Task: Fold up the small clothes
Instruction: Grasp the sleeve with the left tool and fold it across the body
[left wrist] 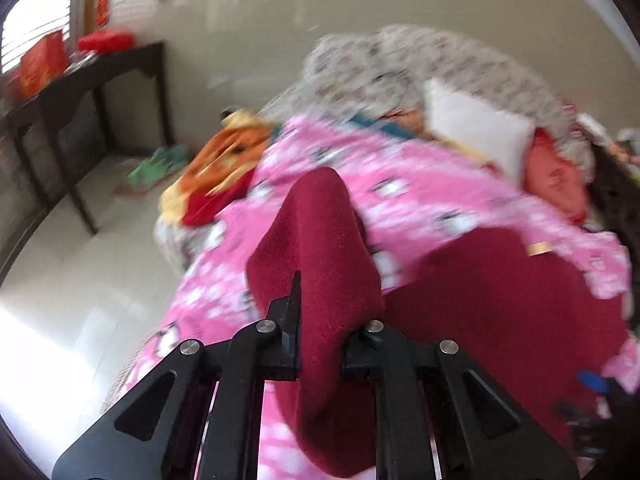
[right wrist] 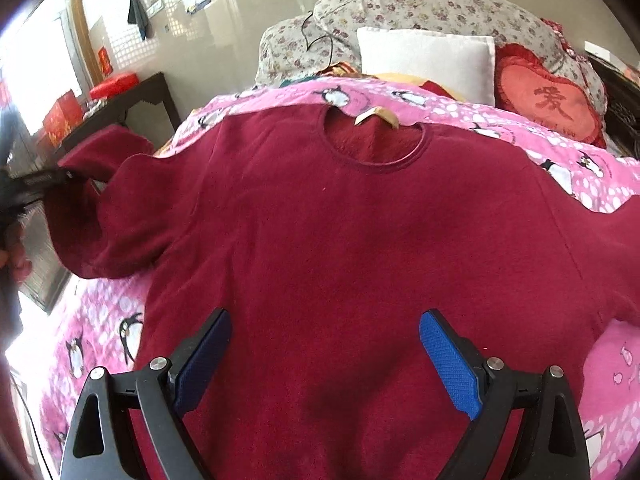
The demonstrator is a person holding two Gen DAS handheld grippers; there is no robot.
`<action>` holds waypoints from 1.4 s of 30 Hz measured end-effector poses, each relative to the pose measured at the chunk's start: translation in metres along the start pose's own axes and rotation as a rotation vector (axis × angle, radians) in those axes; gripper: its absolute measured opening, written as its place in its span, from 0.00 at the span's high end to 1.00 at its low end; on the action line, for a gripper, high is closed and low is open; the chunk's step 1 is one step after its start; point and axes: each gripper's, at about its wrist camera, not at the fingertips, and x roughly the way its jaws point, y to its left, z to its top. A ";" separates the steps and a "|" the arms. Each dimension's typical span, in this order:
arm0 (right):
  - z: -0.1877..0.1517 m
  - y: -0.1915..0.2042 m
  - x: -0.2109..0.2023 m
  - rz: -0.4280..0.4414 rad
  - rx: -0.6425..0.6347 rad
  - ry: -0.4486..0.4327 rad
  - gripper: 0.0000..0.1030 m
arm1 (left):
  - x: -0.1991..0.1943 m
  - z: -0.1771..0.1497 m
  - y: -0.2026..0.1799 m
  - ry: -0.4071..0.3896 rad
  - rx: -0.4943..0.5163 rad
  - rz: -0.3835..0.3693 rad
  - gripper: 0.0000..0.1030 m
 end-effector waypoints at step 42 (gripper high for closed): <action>0.044 -0.082 -0.021 -0.233 -0.096 -0.137 0.93 | 0.011 -0.077 -0.092 0.004 0.156 -0.174 0.30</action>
